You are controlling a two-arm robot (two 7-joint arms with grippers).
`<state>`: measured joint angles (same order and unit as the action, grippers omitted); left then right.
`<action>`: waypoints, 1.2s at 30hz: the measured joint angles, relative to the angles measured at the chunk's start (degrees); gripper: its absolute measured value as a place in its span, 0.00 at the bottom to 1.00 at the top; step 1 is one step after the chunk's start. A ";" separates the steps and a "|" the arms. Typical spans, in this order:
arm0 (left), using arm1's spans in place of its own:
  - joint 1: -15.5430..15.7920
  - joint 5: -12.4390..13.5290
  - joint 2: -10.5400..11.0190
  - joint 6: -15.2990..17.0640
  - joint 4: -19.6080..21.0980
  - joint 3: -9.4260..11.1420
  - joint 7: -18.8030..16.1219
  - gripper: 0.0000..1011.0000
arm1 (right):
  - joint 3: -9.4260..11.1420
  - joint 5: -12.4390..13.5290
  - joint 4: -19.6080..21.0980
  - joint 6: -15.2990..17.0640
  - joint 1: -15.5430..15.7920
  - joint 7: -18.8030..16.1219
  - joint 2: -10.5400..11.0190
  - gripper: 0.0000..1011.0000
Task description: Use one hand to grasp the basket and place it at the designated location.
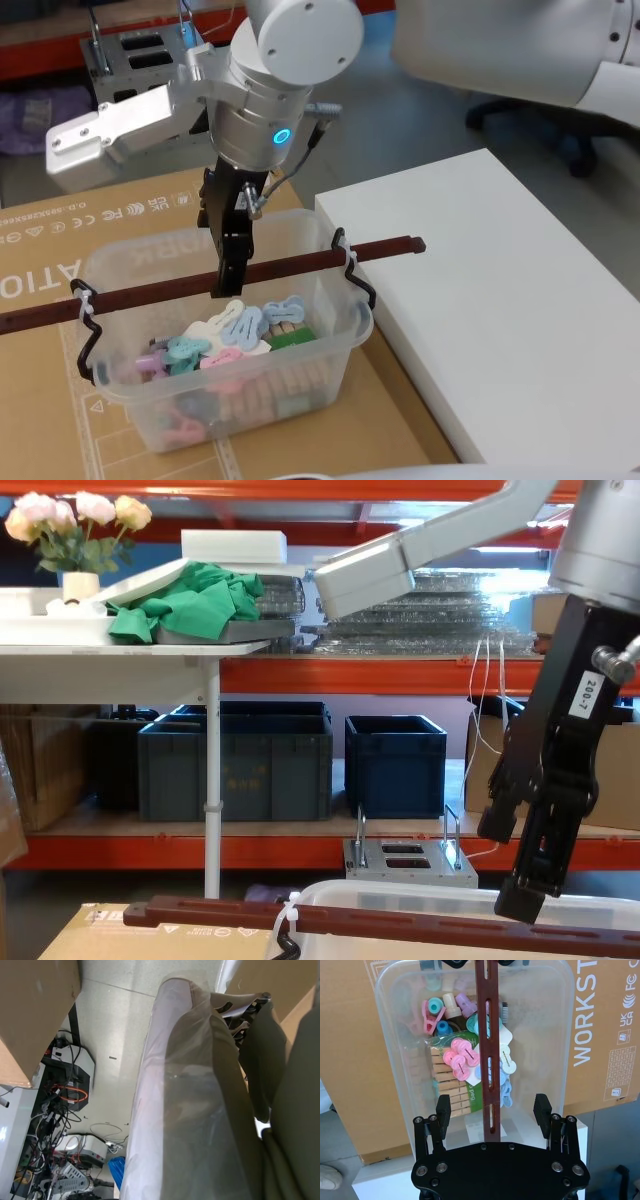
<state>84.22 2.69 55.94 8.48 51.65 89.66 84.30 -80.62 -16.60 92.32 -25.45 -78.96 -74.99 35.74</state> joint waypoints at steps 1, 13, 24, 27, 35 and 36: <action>0.00 0.00 0.00 0.00 0.00 0.00 0.00 0.00 | -0.10 -0.02 -0.06 0.00 -0.01 0.02 -0.08 0.99; 0.00 0.00 0.00 0.00 -0.01 0.00 0.00 0.00 | -1.76 -0.87 -1.16 0.11 -0.10 0.34 -1.47 0.99; 0.00 0.00 0.00 0.00 0.00 0.00 0.00 0.00 | -3.68 -1.55 -3.02 0.12 0.19 0.13 -3.09 0.99; 0.00 0.00 0.00 0.00 0.00 0.00 0.00 0.00 | -4.33 -1.72 -3.75 -0.07 0.38 0.05 -3.56 0.99; 0.00 0.00 0.00 0.00 0.00 0.00 0.00 0.00 | -5.87 -2.27 -5.78 -0.35 0.91 -0.23 -4.71 0.99; 0.00 0.00 0.00 0.00 0.00 0.00 0.00 0.00 | -6.15 -2.49 -6.17 -0.39 1.02 -0.27 -4.93 0.99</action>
<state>84.22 2.69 55.94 8.48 51.65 89.66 84.30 -86.77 -19.09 86.15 -25.84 -77.94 -75.26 30.82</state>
